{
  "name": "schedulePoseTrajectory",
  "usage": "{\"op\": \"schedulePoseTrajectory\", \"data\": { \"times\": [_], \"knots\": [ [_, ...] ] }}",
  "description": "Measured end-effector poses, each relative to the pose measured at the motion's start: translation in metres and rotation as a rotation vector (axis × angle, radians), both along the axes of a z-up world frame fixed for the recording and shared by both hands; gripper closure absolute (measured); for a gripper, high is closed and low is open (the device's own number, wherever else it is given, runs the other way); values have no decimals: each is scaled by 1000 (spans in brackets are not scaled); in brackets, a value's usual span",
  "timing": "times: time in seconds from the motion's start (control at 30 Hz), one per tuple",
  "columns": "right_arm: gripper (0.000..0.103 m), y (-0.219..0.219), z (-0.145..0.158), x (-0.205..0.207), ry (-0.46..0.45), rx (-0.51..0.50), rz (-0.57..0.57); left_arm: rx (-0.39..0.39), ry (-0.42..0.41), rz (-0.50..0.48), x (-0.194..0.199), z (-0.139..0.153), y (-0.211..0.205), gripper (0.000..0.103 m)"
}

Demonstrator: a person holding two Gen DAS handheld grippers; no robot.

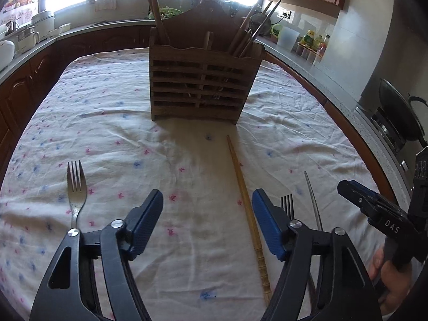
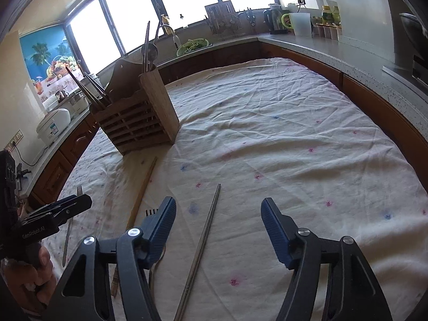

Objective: Organize utensils
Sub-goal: 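Move both open tools back toward the last chopsticks on the cloth, then grasp the wooden chopstick with the left tool while the right tool grasps the silver chopstick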

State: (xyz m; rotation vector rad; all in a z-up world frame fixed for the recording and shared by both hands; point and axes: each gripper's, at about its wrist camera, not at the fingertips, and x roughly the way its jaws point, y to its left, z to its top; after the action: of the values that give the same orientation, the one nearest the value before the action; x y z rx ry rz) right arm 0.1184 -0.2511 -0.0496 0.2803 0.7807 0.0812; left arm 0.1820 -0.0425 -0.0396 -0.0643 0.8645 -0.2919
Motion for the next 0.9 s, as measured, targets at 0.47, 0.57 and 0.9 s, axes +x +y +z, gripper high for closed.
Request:
{"op": "schedulePoseTrajectory", "data": {
  "times": [0.47,0.57,0.9],
  "knots": [
    [70,16,-29,42,132,-21,59,30,105,-111,63,-18,-42,61],
    [79,18,-32,46,144,-35,62,66,117,-131,77,-26,-53,61],
    [97,19,-33,49,146,-87,83,143,98,-202,63,-36,-48,90]
  ]
}}
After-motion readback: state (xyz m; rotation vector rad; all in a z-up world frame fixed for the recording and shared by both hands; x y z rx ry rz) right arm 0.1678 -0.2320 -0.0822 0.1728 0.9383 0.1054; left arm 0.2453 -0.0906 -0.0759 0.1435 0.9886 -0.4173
